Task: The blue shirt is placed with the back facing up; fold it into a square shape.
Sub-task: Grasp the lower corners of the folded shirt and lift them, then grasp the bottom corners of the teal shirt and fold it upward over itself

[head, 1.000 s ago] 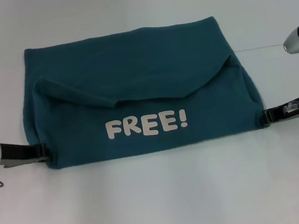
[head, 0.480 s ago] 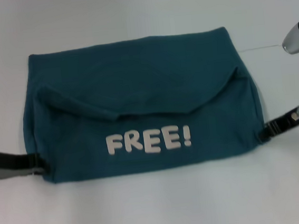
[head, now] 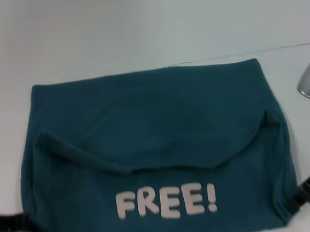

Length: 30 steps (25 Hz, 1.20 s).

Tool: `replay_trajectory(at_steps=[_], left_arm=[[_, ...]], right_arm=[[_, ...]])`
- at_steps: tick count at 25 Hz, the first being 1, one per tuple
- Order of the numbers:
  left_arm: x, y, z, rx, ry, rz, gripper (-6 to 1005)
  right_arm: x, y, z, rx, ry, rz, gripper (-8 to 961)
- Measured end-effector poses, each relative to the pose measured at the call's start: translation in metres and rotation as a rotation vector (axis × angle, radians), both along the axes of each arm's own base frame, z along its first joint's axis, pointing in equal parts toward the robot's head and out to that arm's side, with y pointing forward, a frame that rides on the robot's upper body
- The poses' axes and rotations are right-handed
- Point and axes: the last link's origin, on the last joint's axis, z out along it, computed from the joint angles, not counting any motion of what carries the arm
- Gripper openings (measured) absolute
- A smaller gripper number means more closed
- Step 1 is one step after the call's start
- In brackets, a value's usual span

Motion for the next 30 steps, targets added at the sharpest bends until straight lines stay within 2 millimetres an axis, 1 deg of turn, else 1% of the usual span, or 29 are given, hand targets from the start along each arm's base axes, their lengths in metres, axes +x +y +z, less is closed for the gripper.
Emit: replay_trajectory(at_steps=[6, 7, 8, 9, 14, 18, 22, 27, 28, 30], left_arm=[[-0.012, -0.033, 0.01, -0.05, -0.069, 0.084, 119], [-0.012, -0.033, 0.01, -0.05, -0.069, 0.084, 119], [-0.013, -0.038, 0.011, -0.059, -0.083, 0.095, 119], [-0.016, -0.05, 0.012, -0.082, -0.114, 0.121, 118], [-0.019, -0.069, 0.013, -0.118, -0.168, 0.162, 118], [-0.021, -0.082, 0.012, -0.144, -0.205, 0.187, 118], [-0.02, -0.088, 0.008, -0.169, -0.232, 0.182, 118], [-0.016, -0.087, 0.015, -0.148, -0.285, 0.166, 118], [-0.014, -0.082, 0.029, -0.079, -0.347, 0.152, 118], [-0.013, -0.077, 0.038, -0.026, -0.379, 0.139, 118]], right_arm=[[0.006, -0.013, 0.011, -0.04, 0.003, -0.004, 71], [0.006, -0.016, 0.013, -0.047, 0.004, -0.005, 71], [0.007, -0.018, 0.014, -0.055, 0.005, -0.006, 71], [0.007, -0.021, 0.016, -0.064, 0.006, -0.009, 72], [0.008, -0.032, 0.021, -0.079, 0.002, -0.015, 72], [0.014, -0.04, 0.025, -0.062, -0.021, -0.034, 72], [0.017, -0.044, 0.025, -0.061, -0.02, -0.048, 71], [0.014, -0.039, 0.031, -0.038, 0.005, -0.029, 71], [0.013, -0.037, 0.035, -0.025, 0.02, -0.023, 71], [0.011, -0.033, 0.044, 0.012, 0.058, -0.012, 71]])
